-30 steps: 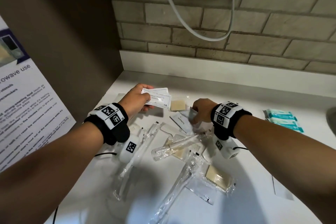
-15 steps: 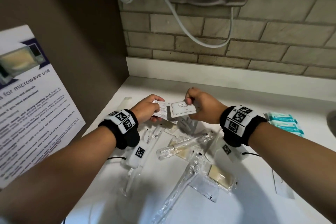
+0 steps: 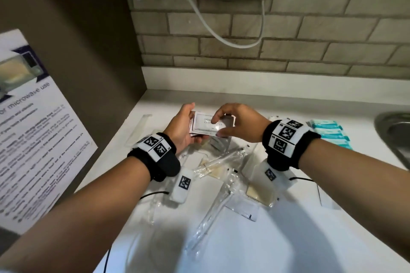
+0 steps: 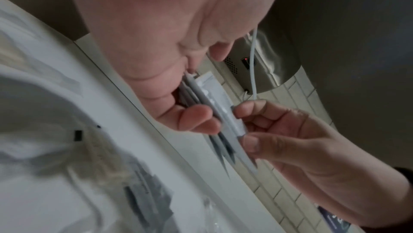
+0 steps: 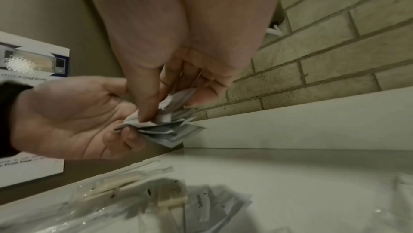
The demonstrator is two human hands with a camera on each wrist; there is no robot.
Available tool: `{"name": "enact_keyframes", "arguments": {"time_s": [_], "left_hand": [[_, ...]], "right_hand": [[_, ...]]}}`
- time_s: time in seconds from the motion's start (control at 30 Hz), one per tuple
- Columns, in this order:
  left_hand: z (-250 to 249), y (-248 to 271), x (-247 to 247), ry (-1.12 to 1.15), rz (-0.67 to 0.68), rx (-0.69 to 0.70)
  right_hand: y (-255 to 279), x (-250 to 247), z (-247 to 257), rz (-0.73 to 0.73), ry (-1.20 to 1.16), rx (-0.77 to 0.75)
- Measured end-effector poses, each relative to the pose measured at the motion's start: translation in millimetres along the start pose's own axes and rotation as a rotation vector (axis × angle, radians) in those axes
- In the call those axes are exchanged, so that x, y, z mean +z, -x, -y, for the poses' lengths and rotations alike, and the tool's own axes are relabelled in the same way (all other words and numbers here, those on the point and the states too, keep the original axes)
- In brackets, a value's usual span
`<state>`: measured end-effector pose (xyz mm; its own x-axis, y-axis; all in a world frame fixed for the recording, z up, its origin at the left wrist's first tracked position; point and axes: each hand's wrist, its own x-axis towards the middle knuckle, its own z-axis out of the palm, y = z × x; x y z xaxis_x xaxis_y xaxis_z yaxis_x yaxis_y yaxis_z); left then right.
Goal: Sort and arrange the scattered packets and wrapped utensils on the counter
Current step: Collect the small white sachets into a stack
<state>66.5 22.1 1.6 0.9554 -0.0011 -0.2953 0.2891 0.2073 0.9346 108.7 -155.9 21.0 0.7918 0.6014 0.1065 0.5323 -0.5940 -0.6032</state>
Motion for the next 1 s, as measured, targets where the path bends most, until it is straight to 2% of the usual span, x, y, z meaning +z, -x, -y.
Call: {"name": "enact_keyframes", "arguments": {"time_s": [0.1,0.17,0.23,0.37,0.4,0.47,0.57,0.67,0.77,0.83,1.0], "left_hand": [[1.1,-0.3,21.7,-0.148,0.104,0.004],[4.2,-2.3,33.8,-0.229,0.106,0.028],[6.1,-5.4,45.3,-0.254,0.105,0.04],[5.9,-13.1,63.8,-0.269,0.098,0.064],[5.3,-15.2,67.3,-0.273,0.105,0.071],[4.2,-17.4,77.3,-0.292,0.123,0.084],[4.6,-17.9,89.9,-0.329,0.128,0.092],[9.8,-15.9,99.7,-0.346,0.139,0.081],[16.4,-13.1,108.7,-0.404,0.168,0.072],[18.9,-10.4,113.1,-0.429,0.195,0.066],[18.0,-5.9,118.9,-0.445,0.174,0.079]], "right_hand": [[11.9,-8.3,-5.8,-0.03,0.073,-0.04],[21.3,-17.7,-12.5,-0.044,0.07,-0.052],[37.8,-30.9,-21.9,-0.085,0.035,0.03],[81.9,-58.9,-53.9,-0.286,0.032,0.259],[92.0,-63.7,-60.6,-0.297,0.046,0.312],[112.6,-69.6,-70.1,-0.193,0.125,0.445],[138.6,-63.8,-70.7,0.103,0.351,0.611],[156.2,-44.3,-70.0,0.279,0.451,0.669],[164.1,-21.1,-76.3,0.328,0.549,0.728],[163.2,-13.3,-78.2,0.307,0.594,0.732],[152.4,-10.0,-84.2,0.102,0.361,0.711]]}}
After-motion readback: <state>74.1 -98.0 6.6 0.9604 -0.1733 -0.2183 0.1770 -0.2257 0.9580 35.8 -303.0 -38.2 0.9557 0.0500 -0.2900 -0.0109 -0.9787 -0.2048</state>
